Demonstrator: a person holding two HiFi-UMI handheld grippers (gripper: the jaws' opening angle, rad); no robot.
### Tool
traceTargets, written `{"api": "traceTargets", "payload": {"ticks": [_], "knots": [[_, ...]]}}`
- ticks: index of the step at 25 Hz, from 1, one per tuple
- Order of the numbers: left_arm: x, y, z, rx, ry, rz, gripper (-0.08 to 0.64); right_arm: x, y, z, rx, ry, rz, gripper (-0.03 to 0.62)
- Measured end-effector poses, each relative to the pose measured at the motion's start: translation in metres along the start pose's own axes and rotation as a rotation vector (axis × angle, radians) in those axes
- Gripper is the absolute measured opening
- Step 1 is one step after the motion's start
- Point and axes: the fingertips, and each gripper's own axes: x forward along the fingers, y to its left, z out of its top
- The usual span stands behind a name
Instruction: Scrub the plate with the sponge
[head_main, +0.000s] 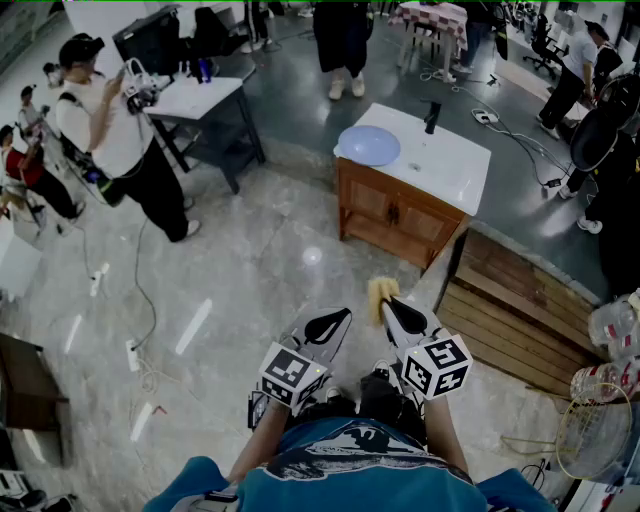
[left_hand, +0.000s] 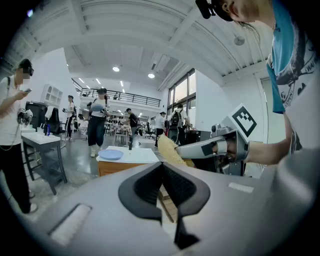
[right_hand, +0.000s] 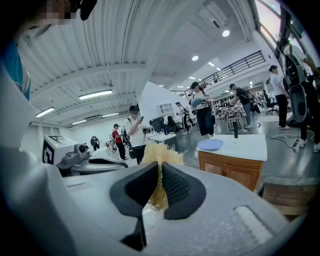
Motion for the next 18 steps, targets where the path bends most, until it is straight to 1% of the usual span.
{"api": "traceTargets", "payload": {"ticks": [4,10,18], "knots": [[-0.003,0.001,0.002,-0.012,-0.009,0.01,0.015,0.001,0.001,0.001,0.002,-0.002,0.002,0.028],[-0.012,0.004,0.001,-0.047,-0.023,0.018,0.015,0.002,0.011,0.002,0.013,-0.036,0.021,0.028],[-0.011,0.004,-0.003,-0.063,-0.018,0.025,0.015,-0.002,0.008,-0.004,0.008,-0.012,0.016,0.028]]}}
